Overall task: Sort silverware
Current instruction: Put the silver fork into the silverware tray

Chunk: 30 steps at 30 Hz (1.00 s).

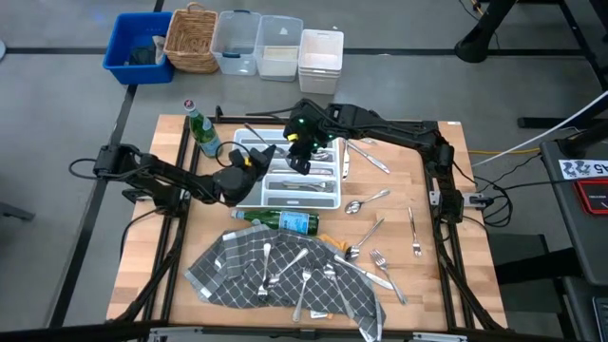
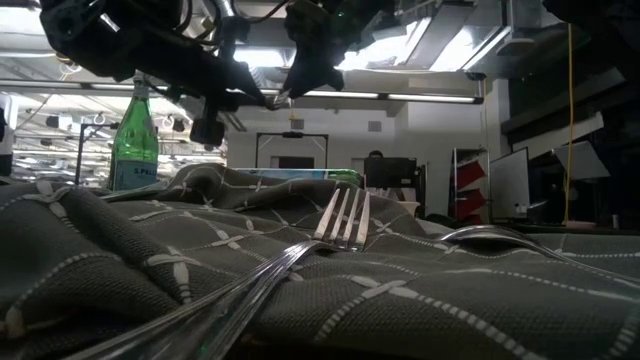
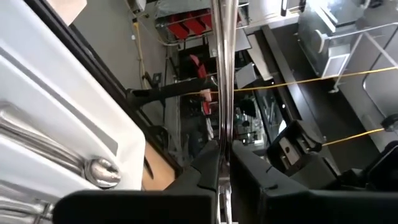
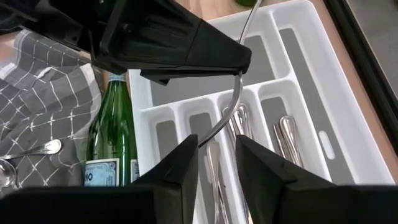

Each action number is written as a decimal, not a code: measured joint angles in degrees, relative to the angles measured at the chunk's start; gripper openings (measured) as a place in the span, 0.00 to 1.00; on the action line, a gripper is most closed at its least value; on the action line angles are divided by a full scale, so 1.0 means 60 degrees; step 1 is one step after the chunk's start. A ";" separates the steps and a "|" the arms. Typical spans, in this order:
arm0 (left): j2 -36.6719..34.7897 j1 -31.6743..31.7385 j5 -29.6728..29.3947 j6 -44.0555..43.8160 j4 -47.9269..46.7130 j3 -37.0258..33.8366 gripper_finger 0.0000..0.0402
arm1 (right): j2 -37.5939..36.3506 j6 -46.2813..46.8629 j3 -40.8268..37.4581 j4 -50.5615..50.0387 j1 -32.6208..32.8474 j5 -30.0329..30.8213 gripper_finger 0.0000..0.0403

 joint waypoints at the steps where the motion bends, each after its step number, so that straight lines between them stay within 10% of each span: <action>1: 0.0000 0.0000 0.0024 0.0080 0.0061 0.0000 0.03 | 0.0000 0.0001 0.0000 0.0009 0.0002 -0.0003 0.27; 30: 0.0000 -0.0018 0.0251 0.0473 0.0155 -0.0004 0.04 | -0.0011 -0.0050 0.0000 0.0183 0.0064 0.1186 0.27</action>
